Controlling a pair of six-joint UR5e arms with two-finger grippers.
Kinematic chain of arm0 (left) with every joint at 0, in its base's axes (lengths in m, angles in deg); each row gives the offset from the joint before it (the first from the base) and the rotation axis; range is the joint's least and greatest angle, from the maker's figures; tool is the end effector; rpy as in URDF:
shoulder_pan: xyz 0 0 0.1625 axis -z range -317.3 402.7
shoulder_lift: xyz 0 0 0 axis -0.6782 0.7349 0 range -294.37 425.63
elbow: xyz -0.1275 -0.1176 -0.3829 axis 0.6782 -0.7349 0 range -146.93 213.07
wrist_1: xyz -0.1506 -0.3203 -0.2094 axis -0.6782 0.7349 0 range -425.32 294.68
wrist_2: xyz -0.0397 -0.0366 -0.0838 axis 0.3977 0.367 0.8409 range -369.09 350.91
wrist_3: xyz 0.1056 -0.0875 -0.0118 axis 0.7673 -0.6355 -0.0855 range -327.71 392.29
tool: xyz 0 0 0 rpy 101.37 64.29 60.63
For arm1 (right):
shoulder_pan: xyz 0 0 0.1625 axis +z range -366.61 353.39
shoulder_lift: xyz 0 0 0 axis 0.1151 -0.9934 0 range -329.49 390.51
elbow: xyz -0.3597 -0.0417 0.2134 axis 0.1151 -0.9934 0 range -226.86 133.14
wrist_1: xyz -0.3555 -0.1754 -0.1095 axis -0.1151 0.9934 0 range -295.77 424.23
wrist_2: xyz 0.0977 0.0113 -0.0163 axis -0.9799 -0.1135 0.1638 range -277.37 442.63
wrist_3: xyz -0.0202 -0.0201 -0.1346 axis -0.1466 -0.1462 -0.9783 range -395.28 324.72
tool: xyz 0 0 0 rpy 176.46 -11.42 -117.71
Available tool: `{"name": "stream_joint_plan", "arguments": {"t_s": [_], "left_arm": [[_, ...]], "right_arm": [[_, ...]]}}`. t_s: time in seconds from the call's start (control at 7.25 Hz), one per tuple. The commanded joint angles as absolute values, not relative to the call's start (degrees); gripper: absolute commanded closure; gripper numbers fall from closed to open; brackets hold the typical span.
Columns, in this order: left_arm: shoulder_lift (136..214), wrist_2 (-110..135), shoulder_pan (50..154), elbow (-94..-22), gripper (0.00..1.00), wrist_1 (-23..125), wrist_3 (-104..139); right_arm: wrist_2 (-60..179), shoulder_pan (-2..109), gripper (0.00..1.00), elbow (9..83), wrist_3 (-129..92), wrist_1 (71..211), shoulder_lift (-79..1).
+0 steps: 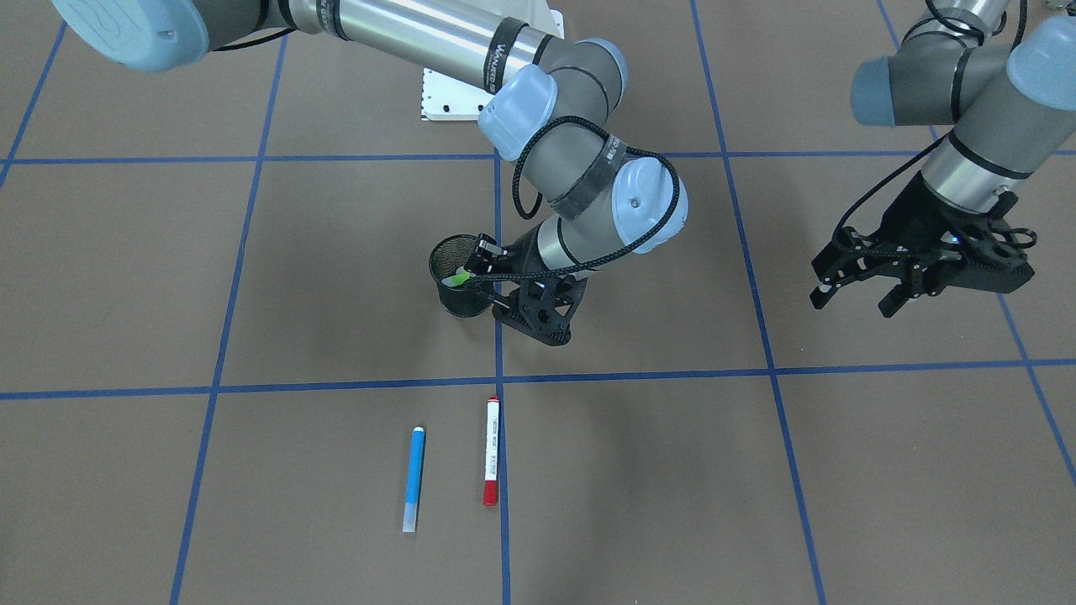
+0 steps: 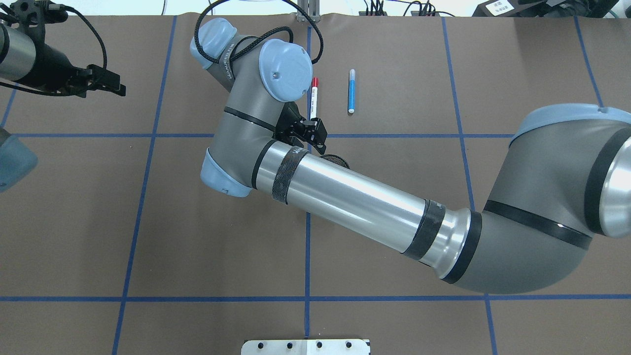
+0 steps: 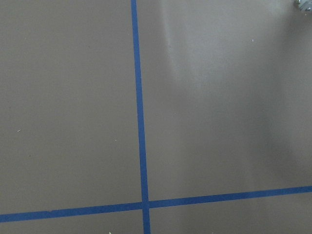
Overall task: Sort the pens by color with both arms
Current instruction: 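Lower the right gripper over the cup and grasp the green highlighter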
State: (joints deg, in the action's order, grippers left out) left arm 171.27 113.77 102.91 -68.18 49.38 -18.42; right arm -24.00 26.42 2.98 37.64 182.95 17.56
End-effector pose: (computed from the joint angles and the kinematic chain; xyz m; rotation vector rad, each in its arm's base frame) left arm 0.2537 -0.5609 0.3850 0.3220 0.9700 -0.0748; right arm -0.6515 -0.5356 0.1395 -0.2030 -0.2515 0.2553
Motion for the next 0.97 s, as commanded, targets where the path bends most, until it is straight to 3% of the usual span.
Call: {"name": "stream_joint_plan", "arguments": {"t_s": [0.0,0.55,0.83], "left_arm": [[171.3,113.8,102.9,-68.3,0.01,49.4,-18.4],[171.3,113.8,102.7,-68.0,0.01,49.5,-18.4],[171.4,113.8,102.7,-68.0,0.01,49.5,-18.4]], "right_arm": [[-24.1,26.4,0.43,3.1,37.8,183.3,17.5],[-24.1,25.4,0.44,3.8,37.8,185.5,17.4],[-24.0,25.6,0.51,4.4,37.8,185.7,17.6]]}}
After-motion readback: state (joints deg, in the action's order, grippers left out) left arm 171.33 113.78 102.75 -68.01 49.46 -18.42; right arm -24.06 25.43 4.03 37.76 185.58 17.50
